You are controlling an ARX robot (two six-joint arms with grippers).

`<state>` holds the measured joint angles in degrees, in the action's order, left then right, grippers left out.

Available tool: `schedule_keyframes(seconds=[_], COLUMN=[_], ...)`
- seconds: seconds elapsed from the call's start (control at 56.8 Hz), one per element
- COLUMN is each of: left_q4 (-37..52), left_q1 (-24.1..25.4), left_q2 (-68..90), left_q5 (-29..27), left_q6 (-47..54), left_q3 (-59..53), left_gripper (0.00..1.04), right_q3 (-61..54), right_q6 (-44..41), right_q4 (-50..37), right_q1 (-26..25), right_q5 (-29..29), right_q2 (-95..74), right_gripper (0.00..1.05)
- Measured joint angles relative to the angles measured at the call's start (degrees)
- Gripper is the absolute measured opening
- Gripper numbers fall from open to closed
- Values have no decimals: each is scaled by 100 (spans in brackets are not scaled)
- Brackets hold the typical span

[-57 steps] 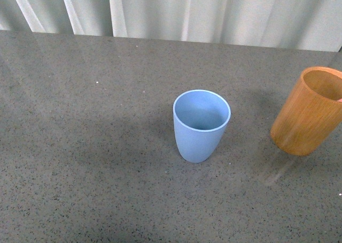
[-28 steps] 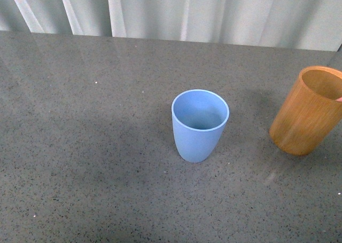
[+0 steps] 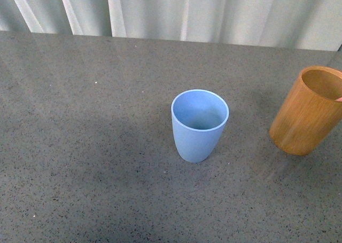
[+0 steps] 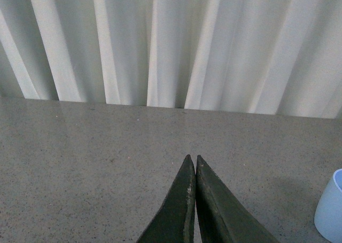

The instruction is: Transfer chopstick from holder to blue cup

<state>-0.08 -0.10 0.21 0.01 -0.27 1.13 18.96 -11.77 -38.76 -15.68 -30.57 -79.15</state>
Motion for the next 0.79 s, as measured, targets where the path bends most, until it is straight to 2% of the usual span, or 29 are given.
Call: schedule_keyframes(seconds=[0.141,0.317,0.458,0.528,0.581,0.792], left_q4=[0,0,0,0,0,0], left_q1=[0,0,0,0,0,0], left_q2=[0,0,0,0,0,0], left_q5=[0,0,0,0,-2,0], left_q6=[0,-2,-2,0,-2,0], left_q3=[0,0,0,0,0,0], left_gripper=[4,4,4,4,4,4], right_q3=[111,240,299,365,407,741], right_q6=[15,83,166,247,315,699], right_q4=[-352,-673,-660,-516,-396,352], right_q1=[66,151,223,258,260,166], right_q5=[-39,-111,-247,-313,-391,-629], right_q2=[-466,-914,-920,-894,-824,-243], right_gripper=[92,53,28,11,3,2])
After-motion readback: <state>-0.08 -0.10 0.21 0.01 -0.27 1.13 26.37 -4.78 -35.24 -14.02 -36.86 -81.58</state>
